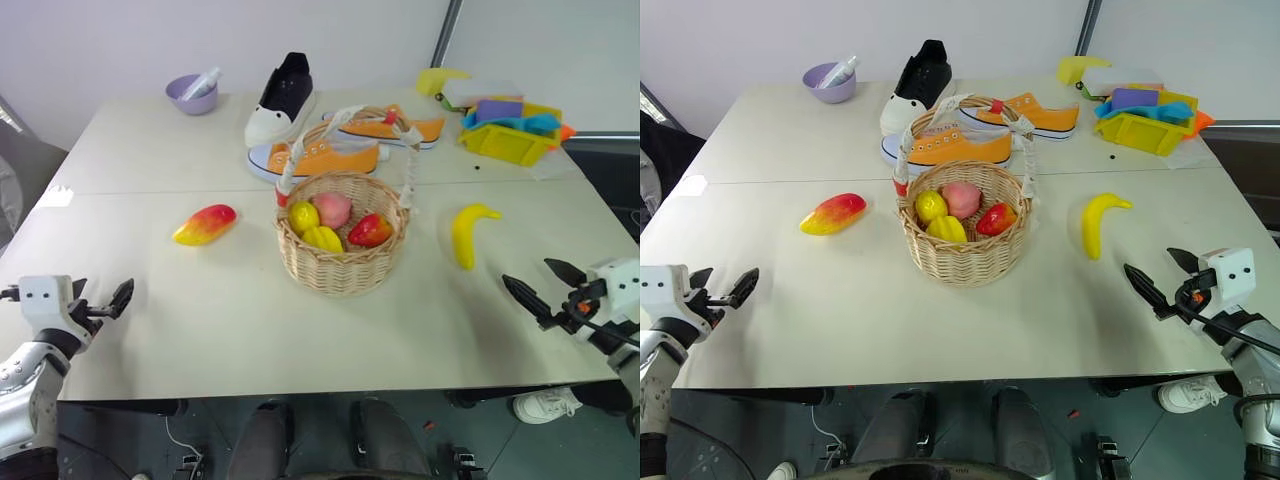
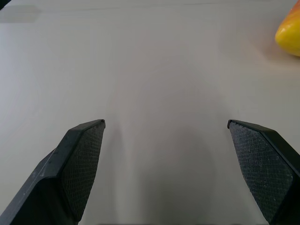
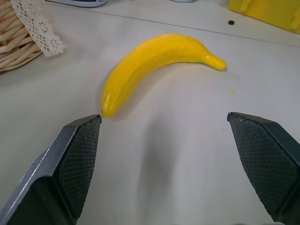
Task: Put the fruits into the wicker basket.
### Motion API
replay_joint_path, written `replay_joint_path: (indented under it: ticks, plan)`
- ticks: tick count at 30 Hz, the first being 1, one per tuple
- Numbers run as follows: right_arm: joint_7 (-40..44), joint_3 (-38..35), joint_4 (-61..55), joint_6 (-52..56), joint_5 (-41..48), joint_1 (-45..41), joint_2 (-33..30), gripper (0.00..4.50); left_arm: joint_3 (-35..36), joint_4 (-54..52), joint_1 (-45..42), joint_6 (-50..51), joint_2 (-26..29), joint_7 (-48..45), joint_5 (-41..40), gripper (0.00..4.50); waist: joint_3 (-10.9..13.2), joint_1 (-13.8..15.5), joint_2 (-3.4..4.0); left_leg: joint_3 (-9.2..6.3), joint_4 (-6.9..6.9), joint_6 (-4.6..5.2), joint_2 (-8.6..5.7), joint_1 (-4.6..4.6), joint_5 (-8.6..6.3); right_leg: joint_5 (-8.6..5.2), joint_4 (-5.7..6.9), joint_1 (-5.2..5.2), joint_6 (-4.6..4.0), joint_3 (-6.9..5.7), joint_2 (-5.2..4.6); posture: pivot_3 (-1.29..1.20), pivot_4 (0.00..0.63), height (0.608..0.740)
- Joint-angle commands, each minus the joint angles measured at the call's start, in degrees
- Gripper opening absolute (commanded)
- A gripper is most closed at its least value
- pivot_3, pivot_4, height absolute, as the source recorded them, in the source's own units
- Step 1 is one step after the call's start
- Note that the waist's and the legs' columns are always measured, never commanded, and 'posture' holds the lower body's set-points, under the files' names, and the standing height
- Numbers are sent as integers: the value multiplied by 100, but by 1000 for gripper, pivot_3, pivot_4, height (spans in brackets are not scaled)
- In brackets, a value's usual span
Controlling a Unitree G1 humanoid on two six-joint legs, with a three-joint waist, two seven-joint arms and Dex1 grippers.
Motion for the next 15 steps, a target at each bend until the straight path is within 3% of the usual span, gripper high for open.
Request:
replay_joint_path:
  ticks: [1,15]
  plan:
    - [27,-216,-71,-95,40,14,-98,4482,149,-217,-16,1,33,43,-67,4500,0,-1,0,0,0,0,0,0,0,0,0,0,0,0,0,0,150,721]
    - [29,-281,-1144,433,591,283,-174,4482,-443,-560,-967,509,150,-95,-115,4500,0,2,0,1,0,0,0,0,0,2,1,1,3,0,6,0,150,721]
